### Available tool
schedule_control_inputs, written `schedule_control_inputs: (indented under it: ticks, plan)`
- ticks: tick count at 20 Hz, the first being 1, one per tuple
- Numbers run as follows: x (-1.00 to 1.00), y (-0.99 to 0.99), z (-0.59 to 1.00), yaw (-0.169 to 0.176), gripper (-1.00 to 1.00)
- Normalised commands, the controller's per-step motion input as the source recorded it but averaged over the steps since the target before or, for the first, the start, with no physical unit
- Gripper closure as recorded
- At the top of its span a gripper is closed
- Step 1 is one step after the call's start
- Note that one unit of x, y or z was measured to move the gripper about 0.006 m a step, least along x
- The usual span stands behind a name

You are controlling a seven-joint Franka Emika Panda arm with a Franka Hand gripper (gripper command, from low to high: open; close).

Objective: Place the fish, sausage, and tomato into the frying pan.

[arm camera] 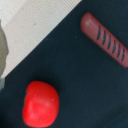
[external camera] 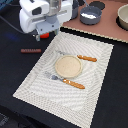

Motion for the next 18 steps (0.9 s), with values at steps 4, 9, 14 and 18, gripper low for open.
schedule_control_inputs:
  ticks: [4, 9, 14, 18]
  plan:
    - [-0.62, 0.00, -0.11, 0.203, -1.00]
    - [-0.61, 0.00, -0.10, 0.195, -1.00]
    - [-0.71, -0.09, -0.21, 0.117, -1.00]
    - [-0.79, -0.15, -0.47, 0.079, -1.00]
